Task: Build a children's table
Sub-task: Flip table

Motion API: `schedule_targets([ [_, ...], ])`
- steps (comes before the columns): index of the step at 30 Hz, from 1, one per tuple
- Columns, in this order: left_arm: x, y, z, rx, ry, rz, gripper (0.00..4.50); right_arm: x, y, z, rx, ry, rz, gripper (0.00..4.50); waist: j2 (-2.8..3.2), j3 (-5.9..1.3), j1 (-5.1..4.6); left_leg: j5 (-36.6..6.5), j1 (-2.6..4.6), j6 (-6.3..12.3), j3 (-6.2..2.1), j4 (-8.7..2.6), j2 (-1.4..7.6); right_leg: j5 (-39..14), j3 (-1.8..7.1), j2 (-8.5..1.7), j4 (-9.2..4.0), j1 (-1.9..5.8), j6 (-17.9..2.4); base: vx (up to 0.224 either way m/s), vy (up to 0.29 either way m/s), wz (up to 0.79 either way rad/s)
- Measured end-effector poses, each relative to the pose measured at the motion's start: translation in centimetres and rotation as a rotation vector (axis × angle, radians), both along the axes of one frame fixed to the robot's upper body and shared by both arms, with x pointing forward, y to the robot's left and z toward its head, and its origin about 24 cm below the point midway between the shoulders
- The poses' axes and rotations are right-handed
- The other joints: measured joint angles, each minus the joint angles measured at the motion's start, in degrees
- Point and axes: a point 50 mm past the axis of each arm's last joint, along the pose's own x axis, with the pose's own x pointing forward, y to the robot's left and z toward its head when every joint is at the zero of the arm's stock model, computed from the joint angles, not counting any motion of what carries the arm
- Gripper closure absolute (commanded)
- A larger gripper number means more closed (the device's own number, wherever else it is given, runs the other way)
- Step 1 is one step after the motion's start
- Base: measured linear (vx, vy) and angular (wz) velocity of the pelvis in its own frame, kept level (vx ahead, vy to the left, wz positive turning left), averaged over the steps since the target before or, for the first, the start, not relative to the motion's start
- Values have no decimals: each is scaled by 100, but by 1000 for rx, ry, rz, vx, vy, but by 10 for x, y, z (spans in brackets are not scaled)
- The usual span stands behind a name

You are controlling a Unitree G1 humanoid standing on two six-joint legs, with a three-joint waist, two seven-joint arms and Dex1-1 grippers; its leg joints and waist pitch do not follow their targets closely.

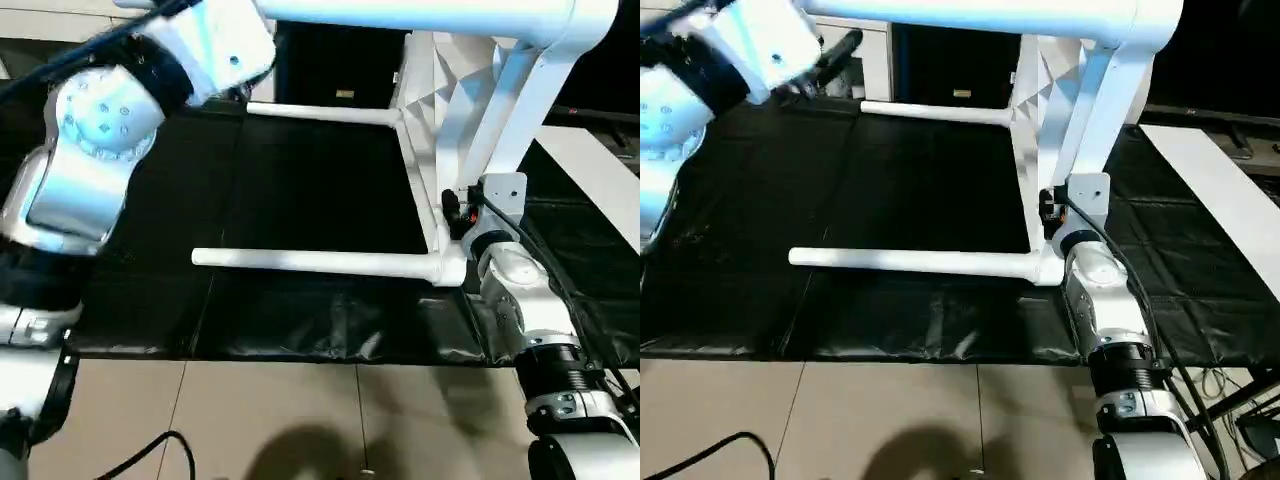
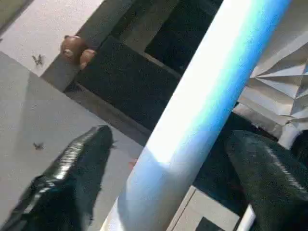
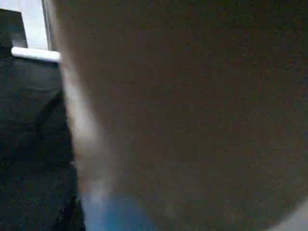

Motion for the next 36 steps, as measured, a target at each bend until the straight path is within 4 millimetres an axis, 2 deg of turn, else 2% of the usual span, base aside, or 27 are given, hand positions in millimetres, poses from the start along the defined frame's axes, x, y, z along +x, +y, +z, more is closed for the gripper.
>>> schedule_targets([
  [4, 4, -2, -1, 2, 31, -4, 85, 0, -5, 4, -68, -7, 24, 251, 55, 27, 16, 1, -1, 0, 1, 2, 0, 1, 0, -1, 1, -1, 2, 0, 0, 0],
  [5, 5, -2, 0, 3, 30, -4, 108, 0, -6, 6, -75, -6, 25, 251, 70, 28, 18, 1, -2, 0, 1, 2, -1, 1, 0, -1, 1, -1, 2, 0, 0, 0],
  [7, 6, -1, -1, 0, 35, 3, 121, 0, -10, 12, -100, -6, 33, 251, 107, 40, 24, 1, -6, 1, 2, 2, -2, 1, 1, -2, 1, -4, 2, 0, 0, 0],
  [9, 8, 0, 0, -7, 39, 14, 135, -1, -18, 24, -151, 5, 51, 251, 146, 38, 48, 1, -13, 2, 5, 2, -3, 1, 3, -3, 3, -13, 1, 0, 0, 0],
  [10, 9, 1, 2, -9, 35, 18, 157, -1, -22, 30, -167, 5, 57, 251, 160, 34, 59, 1, -12, 3, 6, 0, -4, 1, 5, -3, 4, -14, 0, 0, 0, 0],
  [12, 10, 4, 5, -20, 33, 36, 157, -1, -27, 46, -216, -5, 73, 251, 202, 39, 83, 0, -12, 4, 8, -2, -4, -2, 5, -3, 7, -19, -1, 0, 0, 0],
  [14, 11, 7, 7, -36, 35, 47, 189, -2, -36, 66, -275, -13, 84, 251, 252, 46, 113, 0, -18, 4, 11, -3, -5, -3, 7, -4, 7, -26, -1, 0, 0, 0],
  [15, 11, 8, 7, -40, 37, 52, 189, -2, -39, 73, -295, -22, 86, 251, 260, 42, 132, 0, -17, 4, 12, -8, -4, -5, 7, -4, 9, -24, -2, 0, 0, 0],
  [19, 13, 14, 6, -73, 67, 85, 232, 1, -54, 113, -405, -38, 88, 251, 286, 43, 202, 5, -16, 8, 15, -1, -5, -32, 8, -9, 40, -40, 27, 0, 0, 0],
  [23, 14, 19, -1, -117, 127, 106, 253, 1, -63, 154, -537, -66, 103, 251, 299, 40, 278, 8, -9, 12, 20, 3, -5, -36, 7, -13, 48, -34, 27, 0, 0, 0],
  [25, 14, 26, -9, -163, 181, 122, 270, 1, -62, 178, -603, -92, 120, 251, 304, 38, 282, 8, -9, 12, 22, 10, -8, -36, 8, -17, 54, -35, 28, 0, 0, 0],
  [29, 13, 33, -23, -213, 258, 140, 289, 0, -58, 209, -649, -135, 160, 251, 284, 40, 291, 7, -2, 14, 17, 28, -2, -37, 3, -14, 60, -22, 28, 0, 0, 0],
  [30, 12, 33, -25, -228, 272, 140, 293, 0, -57, 213, -641, -140, 175, 216, 277, 41, 290, 7, -1, 15, 13, 37, -2, -37, 2, -14, 61, -19, 28, 0, 0, 0],
  [32, 10, 34, -31, -272, 311, 134, 294, 4, -56, 220, -629, -139, 224, 181, 272, 41, 285, 1, -4, 24, 9, 61, -1, -37, 2, -15, 61, -11, 29, 0, 0, 0],
  [36, 10, 38, -36, -311, 373, 155, 295, 10, -51, 224, -589, -137, 319, 160, 265, 40, 264, -8, 6, 38, -7, 93, -2, -38, -7, -15, 54, 23, 30, 0, 0, 0],
])
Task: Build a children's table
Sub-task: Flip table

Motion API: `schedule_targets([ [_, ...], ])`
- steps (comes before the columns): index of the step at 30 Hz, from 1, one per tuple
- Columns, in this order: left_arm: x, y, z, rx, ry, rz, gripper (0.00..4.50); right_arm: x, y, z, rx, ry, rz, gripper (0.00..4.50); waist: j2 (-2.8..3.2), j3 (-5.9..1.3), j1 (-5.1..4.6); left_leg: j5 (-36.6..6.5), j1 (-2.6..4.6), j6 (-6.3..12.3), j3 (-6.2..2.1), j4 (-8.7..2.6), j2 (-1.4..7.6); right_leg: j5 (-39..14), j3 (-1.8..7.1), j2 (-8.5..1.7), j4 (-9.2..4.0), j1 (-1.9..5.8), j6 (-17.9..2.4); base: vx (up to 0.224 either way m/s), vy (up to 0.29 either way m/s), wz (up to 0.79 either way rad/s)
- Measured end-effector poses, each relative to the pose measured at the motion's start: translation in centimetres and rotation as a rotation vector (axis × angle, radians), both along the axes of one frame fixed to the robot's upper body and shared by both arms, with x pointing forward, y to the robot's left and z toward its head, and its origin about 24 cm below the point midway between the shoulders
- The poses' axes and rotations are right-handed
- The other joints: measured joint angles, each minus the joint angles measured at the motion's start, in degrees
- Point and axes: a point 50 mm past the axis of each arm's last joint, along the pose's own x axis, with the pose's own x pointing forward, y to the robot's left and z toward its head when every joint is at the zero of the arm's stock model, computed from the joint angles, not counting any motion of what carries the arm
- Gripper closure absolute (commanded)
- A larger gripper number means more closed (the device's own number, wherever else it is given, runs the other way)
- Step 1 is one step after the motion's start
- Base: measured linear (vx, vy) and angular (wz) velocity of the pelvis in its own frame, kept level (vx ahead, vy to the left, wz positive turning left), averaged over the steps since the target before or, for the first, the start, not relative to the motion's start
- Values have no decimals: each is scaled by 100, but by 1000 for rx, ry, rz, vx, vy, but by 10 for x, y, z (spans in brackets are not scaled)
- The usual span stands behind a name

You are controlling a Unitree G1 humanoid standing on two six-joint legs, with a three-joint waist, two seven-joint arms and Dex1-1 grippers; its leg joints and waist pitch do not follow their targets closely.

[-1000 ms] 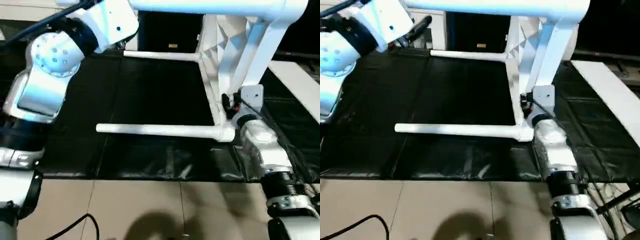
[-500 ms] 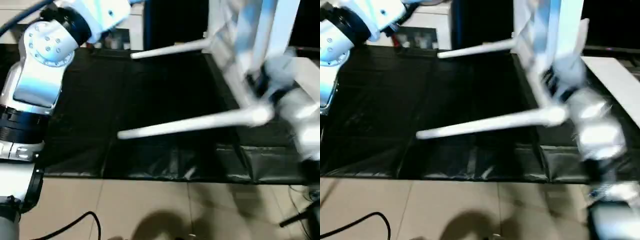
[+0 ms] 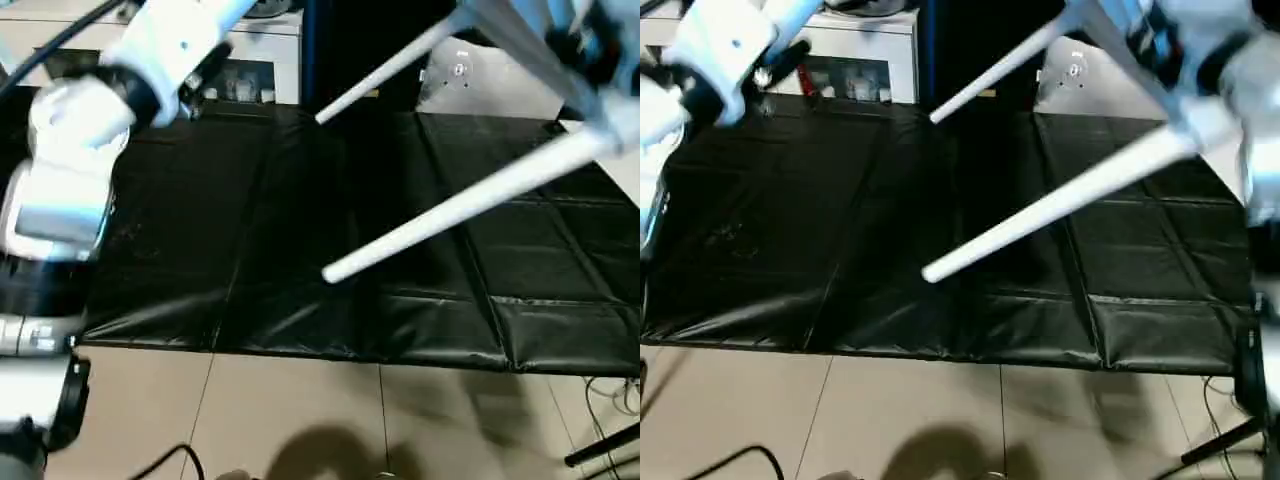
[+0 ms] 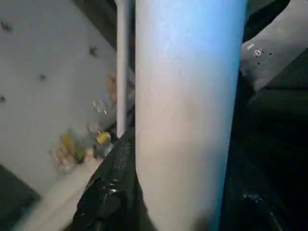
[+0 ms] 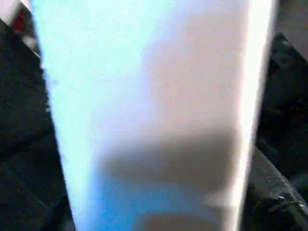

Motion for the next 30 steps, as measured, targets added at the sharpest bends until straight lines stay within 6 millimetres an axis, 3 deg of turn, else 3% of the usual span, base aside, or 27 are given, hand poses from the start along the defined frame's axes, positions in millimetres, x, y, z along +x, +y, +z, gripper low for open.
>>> schedule_targets([
  [7, 2, 1, -4, -49, 74, 26, 295, 7, 10, 1, -50, -65, 96, 91, 1, 0, -86, -1, -1, 3, -11, 14, -2, -2, -21, -6, -40, 32, 3, 0, 0, 0],
  [15, 3, 2, -14, -108, 162, 65, 295, -1, 23, 6, -152, -256, 253, 11, 34, -5, -121, -9, -6, 16, -20, 23, -6, -2, -148, -94, -99, 71, 3, 0, 0, 0],
  [19, 3, 0, -23, -139, 205, 70, 295, -8, 25, 6, -275, -391, 292, 1, 32, -5, -112, -15, -3, 27, -21, 28, -4, -4, -161, -102, -110, 98, 7, 0, 0, 0],
  [27, 2, -2, -34, -153, 246, 42, 296, -33, 29, -8, -260, -655, 298, 0, 52, -10, -69, -35, -16, 61, -20, 28, -12, -6, -133, -104, -113, 131, 12, 0, 0, 0],
  [30, 2, -4, -35, -155, 254, 26, 296, -41, 28, -17, -269, -728, 289, 0, 74, -42, -67, -46, -14, 79, -16, 27, -16, -2, -116, -102, -88, 134, 5, 56, -6, 5],
])
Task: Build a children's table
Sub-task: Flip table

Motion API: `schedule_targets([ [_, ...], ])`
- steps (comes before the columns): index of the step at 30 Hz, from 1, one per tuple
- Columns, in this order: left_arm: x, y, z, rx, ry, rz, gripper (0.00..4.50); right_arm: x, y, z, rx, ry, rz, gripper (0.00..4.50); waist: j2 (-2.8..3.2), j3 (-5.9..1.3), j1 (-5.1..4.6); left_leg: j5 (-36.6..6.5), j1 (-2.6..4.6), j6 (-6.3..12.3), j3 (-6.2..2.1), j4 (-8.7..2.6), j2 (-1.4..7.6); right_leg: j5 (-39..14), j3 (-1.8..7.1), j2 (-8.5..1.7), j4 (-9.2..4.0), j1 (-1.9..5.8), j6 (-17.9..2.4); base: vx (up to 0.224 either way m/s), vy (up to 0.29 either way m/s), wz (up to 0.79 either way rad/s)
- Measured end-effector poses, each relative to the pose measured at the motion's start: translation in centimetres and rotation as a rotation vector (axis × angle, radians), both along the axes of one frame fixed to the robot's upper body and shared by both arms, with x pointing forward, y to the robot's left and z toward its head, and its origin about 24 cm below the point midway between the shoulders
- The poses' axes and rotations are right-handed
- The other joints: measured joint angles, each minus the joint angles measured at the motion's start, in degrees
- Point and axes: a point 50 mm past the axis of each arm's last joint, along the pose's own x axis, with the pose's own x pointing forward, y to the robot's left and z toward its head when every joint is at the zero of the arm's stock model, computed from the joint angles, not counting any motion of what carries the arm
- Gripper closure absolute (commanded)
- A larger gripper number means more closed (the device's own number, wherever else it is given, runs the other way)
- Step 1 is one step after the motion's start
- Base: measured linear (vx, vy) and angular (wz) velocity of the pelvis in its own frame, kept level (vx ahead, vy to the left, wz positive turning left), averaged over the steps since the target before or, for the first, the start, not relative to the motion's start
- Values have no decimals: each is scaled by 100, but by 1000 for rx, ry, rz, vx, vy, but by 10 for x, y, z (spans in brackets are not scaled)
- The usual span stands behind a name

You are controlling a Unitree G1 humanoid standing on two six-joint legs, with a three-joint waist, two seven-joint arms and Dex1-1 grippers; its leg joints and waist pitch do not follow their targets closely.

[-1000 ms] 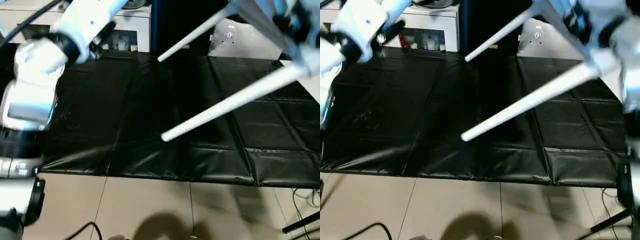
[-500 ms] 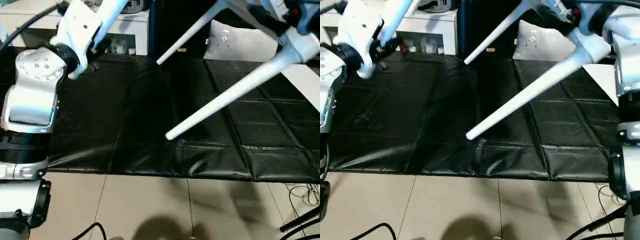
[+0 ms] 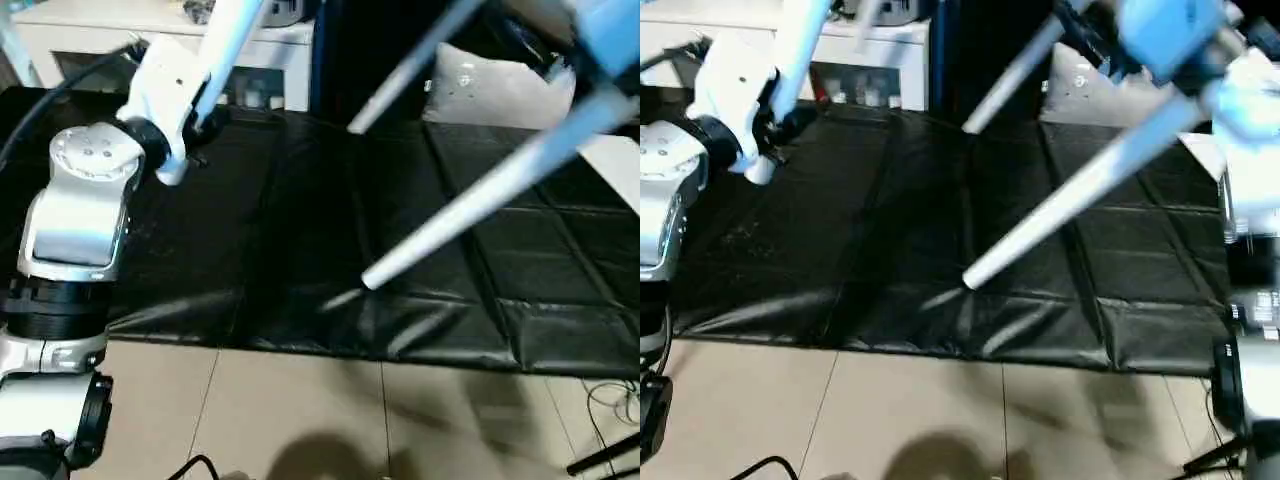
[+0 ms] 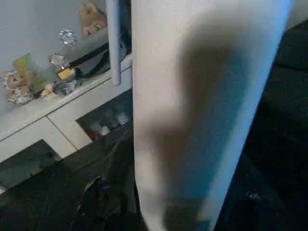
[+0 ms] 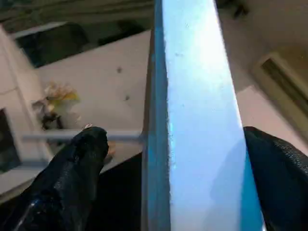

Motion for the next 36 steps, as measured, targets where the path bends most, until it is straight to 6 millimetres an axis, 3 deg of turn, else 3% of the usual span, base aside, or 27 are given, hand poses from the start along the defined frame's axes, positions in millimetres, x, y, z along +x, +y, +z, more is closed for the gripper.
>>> schedule_targets([
  [6, 0, -4, -2, 10, 13, -16, 296, -2, -5, -20, 46, 14, -16, 0, 72, -176, -69, -24, 35, 10, 18, -58, -3, -56, 12, 5, -5, 37, 23, 35, -2, 1],
  [8, 0, -3, -3, 11, 21, -10, 296, -2, -5, -25, 61, 29, -10, 0, 87, -181, -133, -29, 113, 0, 19, -72, -2, -92, 9, 7, -3, 92, 74, 0, 0, 0],
  [11, 0, -2, -2, 15, 23, -3, 296, -1, -4, -26, 52, 31, -15, 0, 114, -191, -251, -30, 157, -3, 12, -75, -4, -95, 1, 8, -2, 106, 76, 0, 0, 0],
  [16, -6, 4, -1, 19, 18, 15, 296, 5, -2, -21, 29, 26, -34, 0, 172, -191, -445, -30, 148, -3, -7, -65, -22, -95, -1, 3, -3, 100, 77, 0, 0, 0],
  [19, -9, 6, -3, 9, 35, 33, 296, 15, 2, -7, -9, 68, -39, 0, 209, -177, -577, -30, 101, -2, -23, -49, -31, -95, -7, -5, -2, 72, 77, 0, 0, 0],
  [23, -15, 7, -16, -32, 88, 31, 296, 27, 6, 10, -68, 127, -43, 0, 192, -161, -679, -30, 55, -1, -50, -31, -36, -95, -19, -7, -2, 43, 77, 0, 0, 0],
  [28, -23, 7, -32, -81, 153, 44, 296, 29, 18, 23, -119, 73, 6, 0, 121, -119, -662, -28, -26, 1, -70, -29, -42, -87, -22, -5, 1, -23, 65, 0, 0, 0],
  [30, -25, 10, -41, -97, 190, 71, 297, 25, 26, 24, -169, 10, 49, 0, 95, -109, -610, -27, -41, 2, -69, -29, -42, -69, -20, -5, 3, -28, 44, 0, 0, 0],
  [34, -28, 12, -57, -129, 254, 105, 298, 11, 48, 22, -218, -116, 181, 0, 51, -99, -409, -9, -131, 28, -67, -28, -38, -51, -17, -3, 15, -98, 12, 13, 2, 0],
  [36, -28, 8, -60, -142, 265, 99, 298, 6, 60, 4, -252, -114, 256, 0, 6, -108, -266, 15, -184, 79, -70, -27, -38, -59, -18, -2, 11, -137, -1, 26, 3, 1],
])
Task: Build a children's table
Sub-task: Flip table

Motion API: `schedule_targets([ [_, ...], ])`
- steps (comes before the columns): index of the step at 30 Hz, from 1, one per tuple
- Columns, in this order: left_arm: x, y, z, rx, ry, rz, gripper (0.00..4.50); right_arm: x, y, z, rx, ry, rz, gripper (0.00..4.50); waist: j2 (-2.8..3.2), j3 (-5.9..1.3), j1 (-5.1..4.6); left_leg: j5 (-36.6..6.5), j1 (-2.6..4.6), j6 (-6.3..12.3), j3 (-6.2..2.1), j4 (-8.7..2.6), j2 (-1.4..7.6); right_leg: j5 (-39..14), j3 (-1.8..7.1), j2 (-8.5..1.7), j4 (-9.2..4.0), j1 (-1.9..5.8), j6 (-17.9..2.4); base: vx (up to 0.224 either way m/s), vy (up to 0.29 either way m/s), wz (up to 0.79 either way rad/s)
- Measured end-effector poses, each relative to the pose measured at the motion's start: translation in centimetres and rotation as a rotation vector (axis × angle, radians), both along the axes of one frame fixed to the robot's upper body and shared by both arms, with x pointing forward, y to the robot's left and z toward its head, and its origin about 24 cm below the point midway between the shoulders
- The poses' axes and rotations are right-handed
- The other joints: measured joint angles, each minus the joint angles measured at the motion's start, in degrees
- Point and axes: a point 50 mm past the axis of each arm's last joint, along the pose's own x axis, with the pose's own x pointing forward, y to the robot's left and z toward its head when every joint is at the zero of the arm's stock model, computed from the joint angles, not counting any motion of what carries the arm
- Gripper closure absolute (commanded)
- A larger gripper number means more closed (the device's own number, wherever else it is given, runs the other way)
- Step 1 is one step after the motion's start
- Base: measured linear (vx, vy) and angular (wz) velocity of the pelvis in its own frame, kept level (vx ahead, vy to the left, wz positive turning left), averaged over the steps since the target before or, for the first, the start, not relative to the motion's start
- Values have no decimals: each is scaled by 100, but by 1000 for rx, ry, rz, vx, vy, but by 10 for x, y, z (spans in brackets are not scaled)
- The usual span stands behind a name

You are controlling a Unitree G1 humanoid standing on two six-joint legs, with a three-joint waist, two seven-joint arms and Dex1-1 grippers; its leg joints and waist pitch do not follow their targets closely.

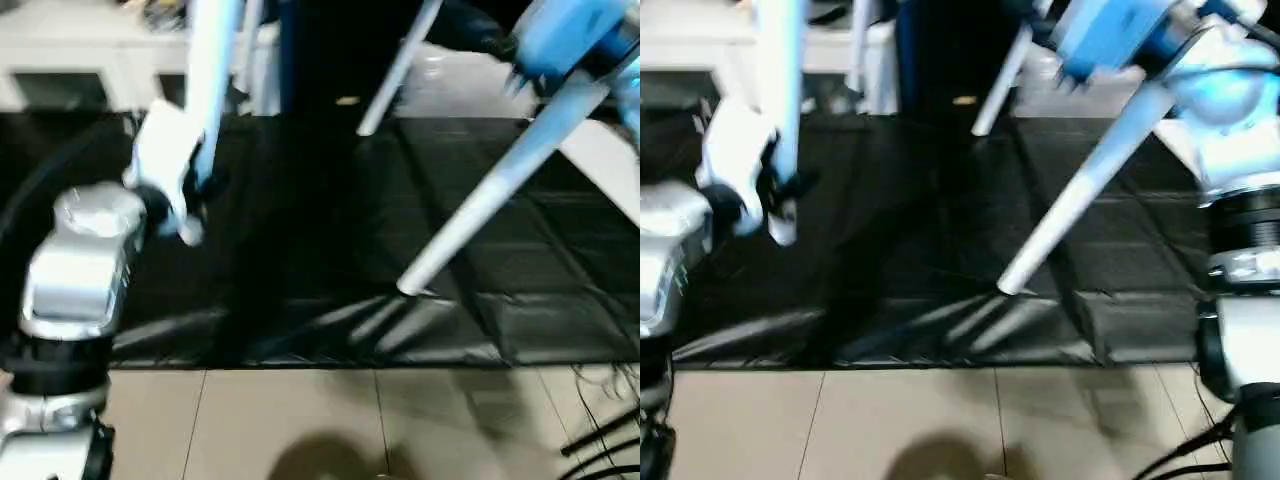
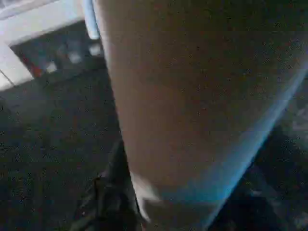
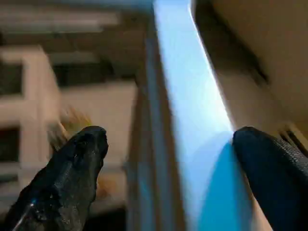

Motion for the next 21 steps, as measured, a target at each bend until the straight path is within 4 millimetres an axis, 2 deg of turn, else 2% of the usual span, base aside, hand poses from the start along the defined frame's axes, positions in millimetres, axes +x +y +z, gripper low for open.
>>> schedule_targets([
  [3, 0, -8, -2, -12, 5, -27, 298, -6, 16, -41, -44, 45, 82, 0, -13, 28, 182, -25, -31, 40, 16, 29, -3, -5, 14, -6, 0, -21, -9, 0, 0, 0],
  [5, 0, -10, -2, -15, 3, -32, 298, -9, 16, -54, -46, 51, 87, 0, -10, 48, 249, -35, -31, 57, 45, 39, -12, -2, 39, -17, 7, -33, -13, 0, 0, 0],
  [6, 0, -10, -2, -15, 3, -32, 298, -10, 15, -56, -40, 42, 87, 0, -9, 49, 252, -38, -24, 62, 57, 39, -14, 1, 51, -18, 6, -33, -18, 0, 0, 0],
  [10, 0, -11, -2, -15, 3, -31, 298, -12, 10, -70, -9, 89, 73, 0, -10, 50, 206, -41, 16, 62, 89, 38, -15, 17, 90, -14, 6, -18, -20, 0, 0, 0],
  [13, 1, -11, -2, -12, 3, -26, 298, -17, 7, -111, 82, 365, 53, 0, -1, 63, 186, -68, 99, 16, 94, 23, -10, 17, 114, 4, -5, 47, -16, 0, 0, 0],
  [14, 1, -11, -2, -13, 0, -23, 298, -18, 8, -126, 94, 468, 47, 0, 21, 77, 144, -66, 84, 14, 98, 22, -13, 30, 122, 4, -11, 35, 2, 0, 0, 0],
  [17, 0, -8, -1, -8, -7, -7, 298, -35, 11, -174, 249, 837, 38, 0, 29, 84, 93, -57, 90, 3, 96, 14, -9, 35, 127, 12, -8, 35, 19, 0, 0, 0],
  [18, 0, -8, 0, -8, -10, -7, 298, -40, 11, -183, 288, 902, 33, 0, 36, 88, 84, -53, 77, -2, 97, 13, -10, 39, 128, 11, -9, 22, 23, 0, 0, 0],
  [19, 0, -8, -1, -7, -12, -5, 298, -46, 9, -189, 336, 945, 28, 0, 37, 89, 84, -52, 75, -4, 97, 13, -9, 40, 129, 11, -9, 18, 25, 0, 0, 0],
  [21, 0, -5, -2, -9, -13, 8, 298, -53, 7, -186, 442, 959, 33, 0, 36, 89, 73, -51, 80, -6, 97, 10, -9, 40, 129, 11, -10, 19, 26, 0, 0, 0],
])
